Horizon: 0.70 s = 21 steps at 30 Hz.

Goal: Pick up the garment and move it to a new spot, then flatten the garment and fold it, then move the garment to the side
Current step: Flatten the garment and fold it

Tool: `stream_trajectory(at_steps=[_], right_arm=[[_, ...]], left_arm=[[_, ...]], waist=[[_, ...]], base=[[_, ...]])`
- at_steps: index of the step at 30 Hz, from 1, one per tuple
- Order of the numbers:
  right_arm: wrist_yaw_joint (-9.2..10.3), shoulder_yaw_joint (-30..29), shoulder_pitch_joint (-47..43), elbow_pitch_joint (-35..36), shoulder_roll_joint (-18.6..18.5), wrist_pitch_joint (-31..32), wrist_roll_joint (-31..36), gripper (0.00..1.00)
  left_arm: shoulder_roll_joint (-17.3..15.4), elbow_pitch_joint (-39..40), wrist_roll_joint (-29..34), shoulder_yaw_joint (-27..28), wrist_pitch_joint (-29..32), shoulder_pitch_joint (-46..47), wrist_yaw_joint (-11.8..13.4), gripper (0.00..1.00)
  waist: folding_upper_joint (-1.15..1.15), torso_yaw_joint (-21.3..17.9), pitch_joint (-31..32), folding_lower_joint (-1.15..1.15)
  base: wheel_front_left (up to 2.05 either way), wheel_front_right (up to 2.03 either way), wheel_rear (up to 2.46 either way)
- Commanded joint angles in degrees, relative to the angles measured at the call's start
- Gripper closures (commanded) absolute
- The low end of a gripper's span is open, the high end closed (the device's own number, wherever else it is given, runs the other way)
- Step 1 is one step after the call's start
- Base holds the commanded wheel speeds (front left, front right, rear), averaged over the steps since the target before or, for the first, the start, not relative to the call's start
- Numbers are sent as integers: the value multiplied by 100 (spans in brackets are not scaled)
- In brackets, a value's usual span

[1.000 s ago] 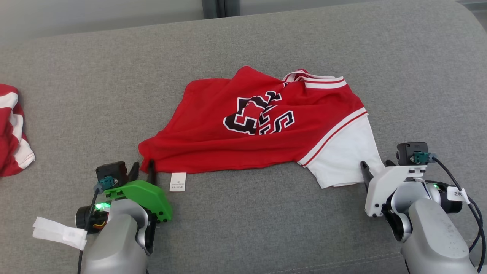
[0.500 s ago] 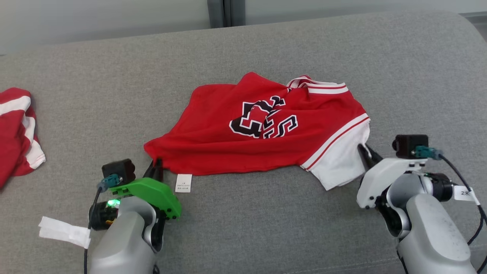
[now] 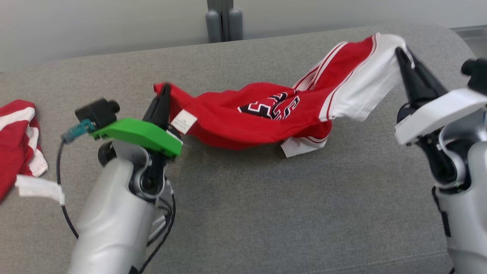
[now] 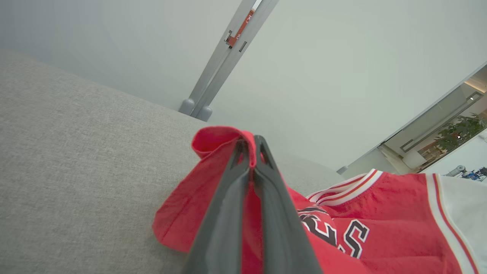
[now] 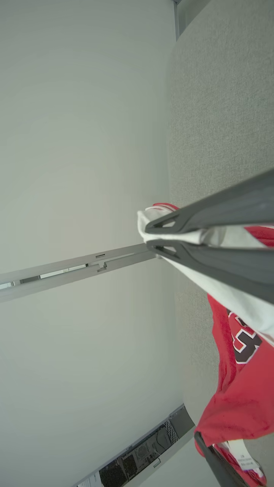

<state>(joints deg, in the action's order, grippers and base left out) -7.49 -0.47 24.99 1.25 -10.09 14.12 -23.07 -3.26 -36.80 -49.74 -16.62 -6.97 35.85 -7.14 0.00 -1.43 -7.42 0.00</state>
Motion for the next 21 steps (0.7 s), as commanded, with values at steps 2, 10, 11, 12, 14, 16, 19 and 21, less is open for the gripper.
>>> stream_trajectory(at_steps=[2,10,11,12,14,16,19,21], right_arm=[[0,109,420,279,-241,255,40,100],[0,197,1961,265,-559,797,-368,100],[0,195,2158,174,-571,809,-393,100],[0,184,2391,50,-518,829,-463,100],[0,122,2830,-314,-294,886,-685,100],[0,-49,3370,-761,-35,900,-898,100],[1,-211,4005,-1506,228,741,-884,100],[0,-226,4460,-1954,336,521,-698,100]], left_arm=[[-186,524,-357,103,483,400,-37,100],[-441,1647,-1072,322,1830,1492,262,100],[-466,1715,-1091,334,1912,1625,314,100],[-473,1797,-1148,370,2002,1788,368,100],[-491,1900,-1283,496,2113,2086,405,100],[-644,1937,-1283,636,2145,2395,508,100],[-871,1831,-1003,629,2130,2833,574,100],[-1067,1719,-729,648,2000,3195,630,100]], waist=[[0,-91,-138,0],[0,-397,-629,0],[0,-437,-721,0],[0,-504,-854,0],[0,-650,-1118,0],[0,-819,-1450,0],[0,-1001,-1878,0],[0,-1118,-2151,0]], base=[[0,0,0],[0,0,0],[0,0,0],[0,0,0],[0,0,0],[0,0,0],[0,0,0],[0,0,0]])
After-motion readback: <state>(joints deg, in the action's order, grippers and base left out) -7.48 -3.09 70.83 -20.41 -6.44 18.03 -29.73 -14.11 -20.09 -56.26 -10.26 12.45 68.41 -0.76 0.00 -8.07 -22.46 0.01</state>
